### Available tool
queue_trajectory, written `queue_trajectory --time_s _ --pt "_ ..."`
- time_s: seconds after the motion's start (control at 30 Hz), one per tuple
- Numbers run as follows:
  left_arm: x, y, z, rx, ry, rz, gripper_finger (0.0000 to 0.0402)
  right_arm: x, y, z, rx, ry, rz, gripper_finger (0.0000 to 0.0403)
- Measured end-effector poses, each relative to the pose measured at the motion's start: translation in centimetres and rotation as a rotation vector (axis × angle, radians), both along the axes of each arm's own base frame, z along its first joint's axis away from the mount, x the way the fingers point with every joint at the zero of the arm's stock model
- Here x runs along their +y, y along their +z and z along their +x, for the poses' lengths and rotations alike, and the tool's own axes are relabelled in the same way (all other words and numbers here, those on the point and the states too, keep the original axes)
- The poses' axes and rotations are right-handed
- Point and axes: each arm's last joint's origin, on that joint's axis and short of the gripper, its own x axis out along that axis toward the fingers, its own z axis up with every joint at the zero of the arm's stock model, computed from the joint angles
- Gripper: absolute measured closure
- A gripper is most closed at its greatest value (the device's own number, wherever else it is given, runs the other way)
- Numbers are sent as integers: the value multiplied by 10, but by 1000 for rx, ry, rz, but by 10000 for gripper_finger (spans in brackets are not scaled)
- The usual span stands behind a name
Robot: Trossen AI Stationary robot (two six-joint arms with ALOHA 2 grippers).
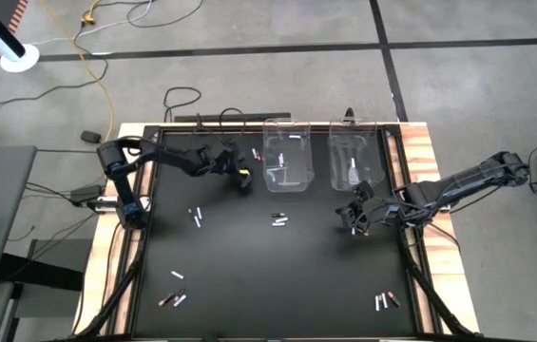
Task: Sort batteries
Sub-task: Put the white battery into the left transparent bin
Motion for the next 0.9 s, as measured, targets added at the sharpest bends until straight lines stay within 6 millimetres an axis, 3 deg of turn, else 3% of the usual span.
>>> queue_trajectory --time_s 0.43,0.9 --pt "20 23 12 58 54 -72 91 0 0 0 0 2 -2 385" --pt "39 30 -1 101 132 -203 91 0 0 0 1 2 -2 385"
